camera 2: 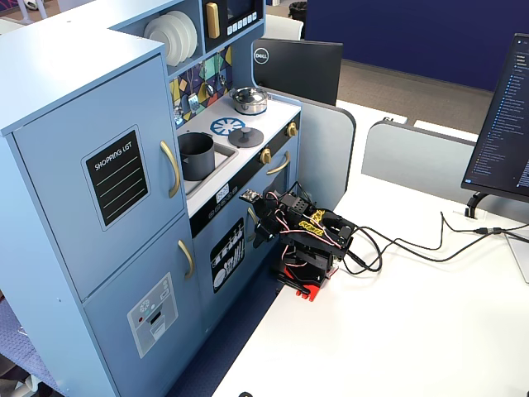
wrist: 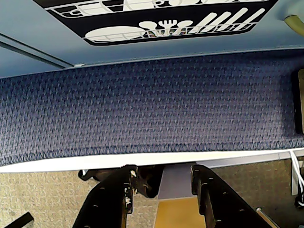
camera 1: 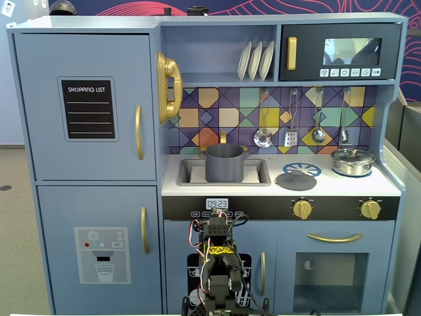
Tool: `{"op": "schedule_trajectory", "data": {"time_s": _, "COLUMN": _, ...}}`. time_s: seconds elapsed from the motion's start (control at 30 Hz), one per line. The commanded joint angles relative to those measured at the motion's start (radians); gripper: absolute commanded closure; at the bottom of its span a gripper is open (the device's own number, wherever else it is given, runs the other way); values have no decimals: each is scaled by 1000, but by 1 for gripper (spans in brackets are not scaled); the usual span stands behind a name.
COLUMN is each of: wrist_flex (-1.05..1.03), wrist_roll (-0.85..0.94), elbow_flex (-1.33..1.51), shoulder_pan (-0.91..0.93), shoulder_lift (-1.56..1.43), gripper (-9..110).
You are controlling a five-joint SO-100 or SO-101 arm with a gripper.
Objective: Pick up the lid from the counter and put it on the gray recipient
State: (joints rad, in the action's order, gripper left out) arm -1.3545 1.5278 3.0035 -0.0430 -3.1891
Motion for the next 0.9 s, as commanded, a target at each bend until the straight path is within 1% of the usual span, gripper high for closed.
{"op": "schedule_trajectory", "data": {"time_s": 0.0, "wrist_flex": -175, "wrist_roll": -2, "elbow_flex": -2, "shoulder_pan": 25, "shoulder_lift": 9, "gripper": 101}}
{"op": "schedule_trajectory", "data": {"time_s": 0.3, "wrist_flex": -175, "wrist_roll": 3, "elbow_flex": -2, "shoulder_pan": 25, "shoulder_lift": 9, "gripper": 101}}
{"op": "schedule_trajectory", "data": {"time_s": 0.43, "wrist_flex": -132, "wrist_roll": 12, "elbow_flex": -31, "shoulder_pan": 34, "shoulder_lift": 14, "gripper": 101}}
{"op": "schedule_trajectory", "data": {"time_s": 0.5, "wrist_flex": -86, "wrist_roll": -18, "elbow_flex": -135, "shoulder_pan": 31, "shoulder_lift": 84, "gripper": 101}}
{"op": "schedule_trajectory", "data": {"time_s": 0.57, "wrist_flex": -57, "wrist_roll": -49, "elbow_flex": -299, "shoulder_pan": 17, "shoulder_lift": 196, "gripper": 101}}
{"op": "schedule_trajectory", "data": {"time_s": 0.63, "wrist_flex": -29, "wrist_roll": -25, "elbow_flex": -449, "shoulder_pan": 38, "shoulder_lift": 272, "gripper": 101}}
{"op": "schedule_trajectory", "data": {"time_s": 0.73, "wrist_flex": 44, "wrist_roll": 69, "elbow_flex": -626, "shoulder_pan": 103, "shoulder_lift": 330, "gripper": 101}}
{"op": "schedule_trajectory", "data": {"time_s": 0.87, "wrist_flex": 178, "wrist_roll": 118, "elbow_flex": -801, "shoulder_pan": 238, "shoulder_lift": 367, "gripper": 101}}
